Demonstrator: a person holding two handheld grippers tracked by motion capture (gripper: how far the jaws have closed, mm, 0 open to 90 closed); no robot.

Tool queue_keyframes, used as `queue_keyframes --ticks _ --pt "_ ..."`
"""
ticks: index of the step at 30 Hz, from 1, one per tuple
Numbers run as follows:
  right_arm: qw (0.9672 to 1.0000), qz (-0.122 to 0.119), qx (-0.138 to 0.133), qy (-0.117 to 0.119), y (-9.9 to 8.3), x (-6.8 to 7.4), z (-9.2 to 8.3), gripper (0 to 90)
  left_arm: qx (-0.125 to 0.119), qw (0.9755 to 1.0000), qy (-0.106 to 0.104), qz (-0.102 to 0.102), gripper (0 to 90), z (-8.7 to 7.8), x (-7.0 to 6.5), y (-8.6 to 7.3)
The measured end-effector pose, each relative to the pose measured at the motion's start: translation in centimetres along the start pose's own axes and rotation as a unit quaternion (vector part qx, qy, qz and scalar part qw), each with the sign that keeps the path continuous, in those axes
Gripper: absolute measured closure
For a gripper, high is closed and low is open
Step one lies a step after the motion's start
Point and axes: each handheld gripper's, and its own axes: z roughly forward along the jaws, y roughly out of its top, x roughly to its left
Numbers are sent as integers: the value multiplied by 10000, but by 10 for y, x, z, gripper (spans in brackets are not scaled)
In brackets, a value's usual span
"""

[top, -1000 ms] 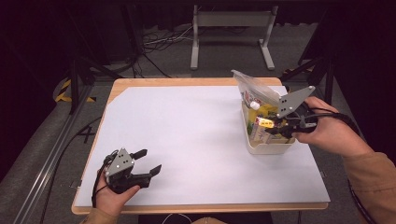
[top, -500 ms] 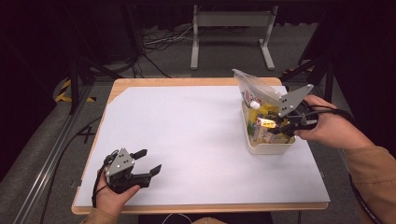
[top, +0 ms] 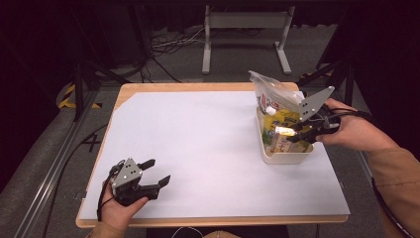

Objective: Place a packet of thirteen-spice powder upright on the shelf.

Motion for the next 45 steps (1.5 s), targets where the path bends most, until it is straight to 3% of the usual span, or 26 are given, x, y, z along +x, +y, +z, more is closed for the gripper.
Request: queue_keyframes --ticks 9,16,22,27,36,45 --pt "10000 38 -42 75 -3 -2 2 677 7 10000 -7 11 262 1 0 0" --pt "9998 -187 0 25 -2 2 2 676 7 10000 -3 6 262 1 -1 0" --pt "9997 -216 -48 133 -4 1 2 677 12 10000 1 31 262 1 0 1" --pt "9988 -429 -62 222 -4 0 2 677 22 10000 -1 35 262 2 0 0" --pt "9977 -545 -115 377 -6 0 1 676 24 10000 -6 42 262 2 0 0" --pt "9984 -453 77 337 -4 -2 6 674 24 10000 2 45 262 2 0 0"
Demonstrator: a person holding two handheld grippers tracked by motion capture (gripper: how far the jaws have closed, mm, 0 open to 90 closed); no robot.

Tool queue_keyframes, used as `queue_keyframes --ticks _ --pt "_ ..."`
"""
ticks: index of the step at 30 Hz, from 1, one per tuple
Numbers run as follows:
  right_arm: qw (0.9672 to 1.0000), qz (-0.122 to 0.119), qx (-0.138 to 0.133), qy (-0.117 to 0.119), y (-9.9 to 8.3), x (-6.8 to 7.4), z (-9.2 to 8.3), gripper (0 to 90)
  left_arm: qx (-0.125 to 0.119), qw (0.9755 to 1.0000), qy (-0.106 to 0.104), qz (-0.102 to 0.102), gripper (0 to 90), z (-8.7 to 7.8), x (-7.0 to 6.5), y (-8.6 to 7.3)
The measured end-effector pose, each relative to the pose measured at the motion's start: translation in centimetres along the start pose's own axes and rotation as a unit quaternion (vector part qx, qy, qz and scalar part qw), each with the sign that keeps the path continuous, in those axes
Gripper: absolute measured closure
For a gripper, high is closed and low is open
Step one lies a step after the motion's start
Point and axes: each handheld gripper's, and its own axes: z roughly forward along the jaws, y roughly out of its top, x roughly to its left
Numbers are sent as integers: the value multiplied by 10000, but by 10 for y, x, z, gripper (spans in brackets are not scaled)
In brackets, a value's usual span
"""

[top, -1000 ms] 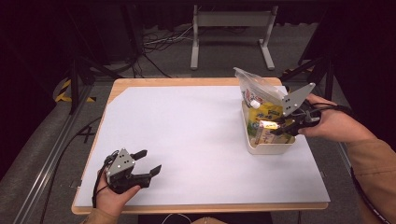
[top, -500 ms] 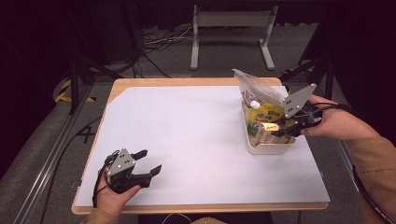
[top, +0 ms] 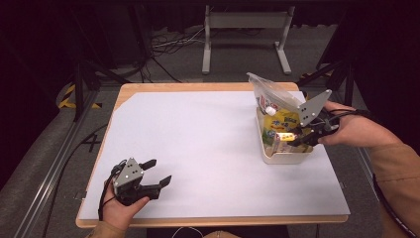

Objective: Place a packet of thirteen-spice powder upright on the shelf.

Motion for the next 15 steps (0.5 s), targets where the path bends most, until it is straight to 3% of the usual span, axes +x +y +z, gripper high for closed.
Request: queue_keyframes --ticks 6,11,15 --pt "9991 -88 398 -147 5 4 3 672 -10 10000 -19 -7 262 1 -1 0" --pt "9981 -91 571 -228 7 7 5 671 3 10000 -30 -12 262 1 -1 0" --pt "9953 -145 889 -367 10 11 8 672 13 10000 -43 -24 262 2 -1 0"
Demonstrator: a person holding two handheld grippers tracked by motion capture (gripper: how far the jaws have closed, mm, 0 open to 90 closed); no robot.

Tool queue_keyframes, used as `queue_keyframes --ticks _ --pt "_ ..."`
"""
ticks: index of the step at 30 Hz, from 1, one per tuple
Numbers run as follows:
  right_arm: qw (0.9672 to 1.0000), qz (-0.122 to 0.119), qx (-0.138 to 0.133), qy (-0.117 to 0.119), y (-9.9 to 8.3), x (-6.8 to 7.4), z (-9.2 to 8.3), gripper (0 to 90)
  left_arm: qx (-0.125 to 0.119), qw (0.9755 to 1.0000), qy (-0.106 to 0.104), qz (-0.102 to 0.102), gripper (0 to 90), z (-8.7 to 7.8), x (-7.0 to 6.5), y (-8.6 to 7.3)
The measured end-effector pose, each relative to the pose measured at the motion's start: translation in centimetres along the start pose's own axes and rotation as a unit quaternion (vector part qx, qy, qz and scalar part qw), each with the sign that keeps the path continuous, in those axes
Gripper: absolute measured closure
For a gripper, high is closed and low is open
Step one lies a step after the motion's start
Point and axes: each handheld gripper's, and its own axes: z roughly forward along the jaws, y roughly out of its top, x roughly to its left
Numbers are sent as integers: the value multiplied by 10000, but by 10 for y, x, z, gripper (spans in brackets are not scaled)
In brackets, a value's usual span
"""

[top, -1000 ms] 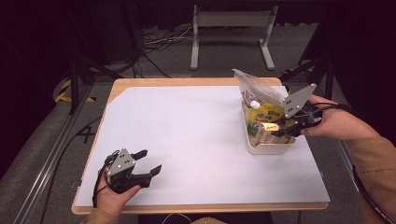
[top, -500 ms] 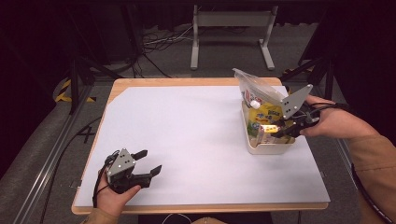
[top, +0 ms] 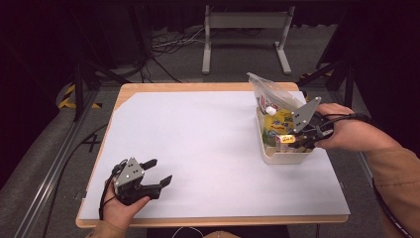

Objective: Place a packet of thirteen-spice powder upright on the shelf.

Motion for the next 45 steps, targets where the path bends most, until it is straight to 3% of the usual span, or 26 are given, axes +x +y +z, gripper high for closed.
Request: queue_keyframes --ticks 4,26,33,39,44,45 --pt "9995 -90 279 -87 5 4 6 669 -9 10000 3 14 262 0 0 0" --pt "9977 57 617 -257 -3 6 28 643 -33 10000 -9 -6 262 -1 1 0" --pt "9982 92 543 -248 -4 6 27 618 -28 10000 -1 -2 262 -1 1 0" --pt "9990 118 329 -280 -5 7 24 559 -30 10000 -6 1 262 -1 1 1" --pt "9989 217 66 -406 -5 9 19 536 -40 10000 -4 0 261 -1 1 1" --pt "9985 259 -118 -469 -5 10 15 523 -42 10000 -2 -8 262 -1 1 0"
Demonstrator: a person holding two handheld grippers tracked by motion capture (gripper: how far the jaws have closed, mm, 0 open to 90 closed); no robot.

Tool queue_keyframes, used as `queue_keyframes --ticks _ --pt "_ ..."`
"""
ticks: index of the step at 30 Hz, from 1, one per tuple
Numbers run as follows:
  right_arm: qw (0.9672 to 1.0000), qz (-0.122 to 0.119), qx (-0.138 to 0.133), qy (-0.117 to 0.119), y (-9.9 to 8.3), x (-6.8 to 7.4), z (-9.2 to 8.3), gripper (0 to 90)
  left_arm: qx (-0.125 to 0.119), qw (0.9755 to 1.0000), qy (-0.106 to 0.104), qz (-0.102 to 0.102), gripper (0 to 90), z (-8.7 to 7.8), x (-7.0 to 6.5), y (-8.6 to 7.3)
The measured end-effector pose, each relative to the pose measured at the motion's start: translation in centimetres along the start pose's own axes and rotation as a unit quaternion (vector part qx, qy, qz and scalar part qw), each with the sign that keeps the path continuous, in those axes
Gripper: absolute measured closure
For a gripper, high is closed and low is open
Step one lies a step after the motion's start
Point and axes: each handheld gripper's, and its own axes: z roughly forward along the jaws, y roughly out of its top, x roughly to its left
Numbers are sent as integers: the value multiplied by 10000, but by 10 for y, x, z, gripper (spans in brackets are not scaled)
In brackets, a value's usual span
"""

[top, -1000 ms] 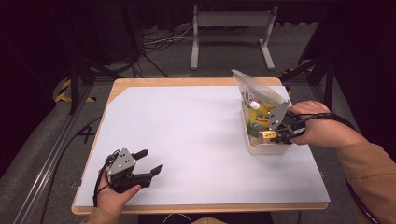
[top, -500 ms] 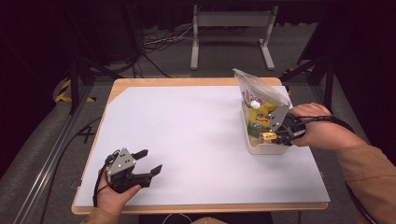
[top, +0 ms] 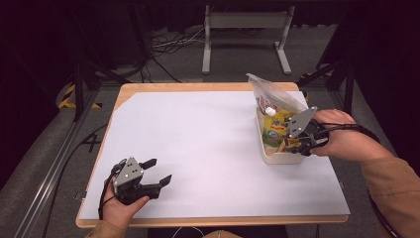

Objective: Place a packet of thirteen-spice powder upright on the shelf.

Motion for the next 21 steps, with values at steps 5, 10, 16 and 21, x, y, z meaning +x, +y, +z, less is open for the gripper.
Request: queue_keyframes --ticks 5,10,16,21 --pt "9989 146 -420 -159 3 6 -6 513 -1 10000 9 -3 262 -1 0 -1" --pt "9938 395 -1016 -228 12 17 -14 481 -15 10000 27 -10 262 -4 0 -1" --pt "9840 807 -1547 -364 21 33 -13 443 -36 10000 35 -25 261 -6 0 -2" --pt "9741 1152 -1879 -495 23 43 -7 426 -44 10000 23 -52 260 -7 0 -3"
